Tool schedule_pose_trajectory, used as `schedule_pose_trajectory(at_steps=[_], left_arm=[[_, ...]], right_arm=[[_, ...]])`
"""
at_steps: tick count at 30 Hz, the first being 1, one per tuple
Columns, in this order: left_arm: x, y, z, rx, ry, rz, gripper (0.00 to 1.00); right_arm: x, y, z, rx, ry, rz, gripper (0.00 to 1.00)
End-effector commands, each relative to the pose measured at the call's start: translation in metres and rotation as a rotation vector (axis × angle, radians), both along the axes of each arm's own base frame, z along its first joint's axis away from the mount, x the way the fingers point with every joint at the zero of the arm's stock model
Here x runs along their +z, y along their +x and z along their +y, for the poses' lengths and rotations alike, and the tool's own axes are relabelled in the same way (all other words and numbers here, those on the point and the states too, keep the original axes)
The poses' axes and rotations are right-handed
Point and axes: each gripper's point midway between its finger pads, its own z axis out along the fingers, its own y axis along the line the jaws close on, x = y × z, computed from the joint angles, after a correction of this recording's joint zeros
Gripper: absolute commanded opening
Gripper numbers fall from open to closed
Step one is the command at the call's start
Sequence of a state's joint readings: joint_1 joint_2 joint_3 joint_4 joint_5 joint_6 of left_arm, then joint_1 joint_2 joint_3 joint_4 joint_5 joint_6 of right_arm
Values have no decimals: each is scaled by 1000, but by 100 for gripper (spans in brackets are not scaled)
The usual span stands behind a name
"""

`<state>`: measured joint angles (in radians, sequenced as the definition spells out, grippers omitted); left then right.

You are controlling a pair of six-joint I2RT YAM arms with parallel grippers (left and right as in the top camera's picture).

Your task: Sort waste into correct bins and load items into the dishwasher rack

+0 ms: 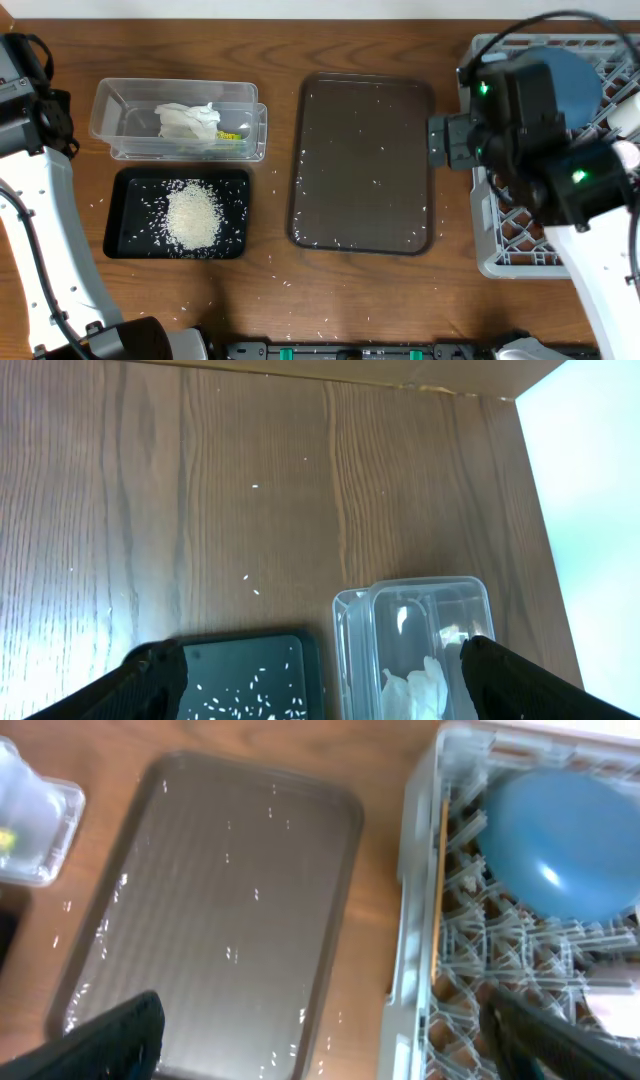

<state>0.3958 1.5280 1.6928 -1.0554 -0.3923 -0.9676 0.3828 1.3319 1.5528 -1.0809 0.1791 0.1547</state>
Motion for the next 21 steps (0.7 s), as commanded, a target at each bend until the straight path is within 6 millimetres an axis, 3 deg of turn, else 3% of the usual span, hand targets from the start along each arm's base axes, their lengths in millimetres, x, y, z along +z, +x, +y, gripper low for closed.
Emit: schedule_pose_trajectory(at_steps=[1,6,14,21], left_arm=[[1,-3,2,6,10,10,90],[1,-3,2,6,10,10,90],[1,-3,2,6,10,10,90],[1,-3,2,6,10,10,90]], right_arm=[[-39,-2,0,76,-43,4,99],[-74,0,5,126,41,-135,99],[-117,-26,-11,127,141,-349,99],[-129,-50,-25,109,184,-581,100]])
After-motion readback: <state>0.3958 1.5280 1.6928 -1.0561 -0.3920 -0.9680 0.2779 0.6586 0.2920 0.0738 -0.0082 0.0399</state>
